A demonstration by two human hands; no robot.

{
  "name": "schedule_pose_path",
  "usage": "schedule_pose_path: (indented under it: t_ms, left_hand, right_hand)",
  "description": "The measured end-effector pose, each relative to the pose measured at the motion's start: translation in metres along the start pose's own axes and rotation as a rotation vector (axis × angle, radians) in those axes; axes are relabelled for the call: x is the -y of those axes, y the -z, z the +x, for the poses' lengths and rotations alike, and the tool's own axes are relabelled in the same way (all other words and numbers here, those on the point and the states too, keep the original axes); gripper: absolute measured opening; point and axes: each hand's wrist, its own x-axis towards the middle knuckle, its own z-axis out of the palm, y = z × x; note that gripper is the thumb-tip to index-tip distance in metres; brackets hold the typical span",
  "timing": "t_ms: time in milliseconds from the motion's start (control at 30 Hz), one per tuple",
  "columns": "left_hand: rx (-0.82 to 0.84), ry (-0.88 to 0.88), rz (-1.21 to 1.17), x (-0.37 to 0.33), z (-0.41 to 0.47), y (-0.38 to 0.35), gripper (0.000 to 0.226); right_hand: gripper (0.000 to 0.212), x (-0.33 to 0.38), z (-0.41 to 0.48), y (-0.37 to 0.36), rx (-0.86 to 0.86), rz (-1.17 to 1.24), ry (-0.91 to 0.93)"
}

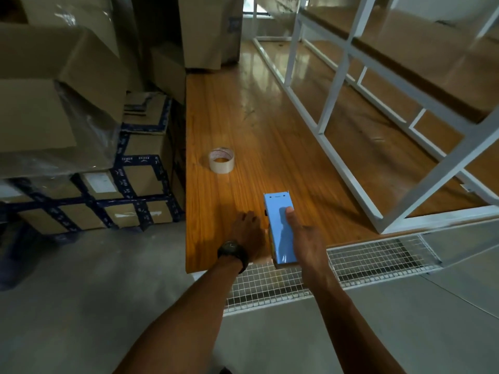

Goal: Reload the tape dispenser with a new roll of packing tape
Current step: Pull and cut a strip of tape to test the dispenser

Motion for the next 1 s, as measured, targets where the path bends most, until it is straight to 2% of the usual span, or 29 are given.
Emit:
schedule_pose_path:
  t_ms: [100,133,267,367,400,467,567,667,833,1000]
  left_hand:
    - [0.124,0.010,-0.033,0.001,0.000,-0.001,0.029]
    - [0.104,0.031,-0.074,0.000,0.000,-0.001,0.029]
    - [-0.158,0.175,-0.322,0.007,0.000,-0.015,0.023]
    - [-0.267,0.166,-0.454,0.011,0.004,-0.016,0.021]
    - [-0.286,0.151,-0.434,0.011,0.006,-0.011,0.020]
    - [-0.208,0.177,-0.382,0.009,0.009,-0.001,0.023]
    - [-0.146,0.246,-0.370,0.012,0.017,-0.004,0.032]
    - [-0.180,0.236,-0.389,0.014,0.019,-0.007,0.031]
    - [-0.228,0.303,-0.456,0.008,0.016,0.003,0.009]
    - [-0.245,0.326,-0.462,0.005,0.016,0.003,0.008]
  right_hand:
    - [0.038,0.000,0.006,-0.001,0.002,0.005,-0.006]
    - [0.039,0.002,0.008,-0.001,0.004,-0.009,-0.007]
    - [0.049,0.007,0.030,-0.006,-0.012,-0.130,-0.016]
    - [0.038,0.010,0.055,-0.012,-0.007,-0.294,0.110]
    - [0.036,0.010,0.065,-0.013,-0.009,-0.424,0.190]
    - [0.033,0.014,0.081,-0.015,-0.031,-0.713,0.348]
    - [0.033,0.017,0.099,-0.015,-0.009,-0.899,0.485]
    - [0.032,0.018,0.116,-0.020,0.031,-1.027,0.505]
    - [0.026,0.016,0.139,-0.019,0.086,-1.141,0.493]
    - [0.026,0.013,0.149,-0.015,0.123,-1.199,0.484]
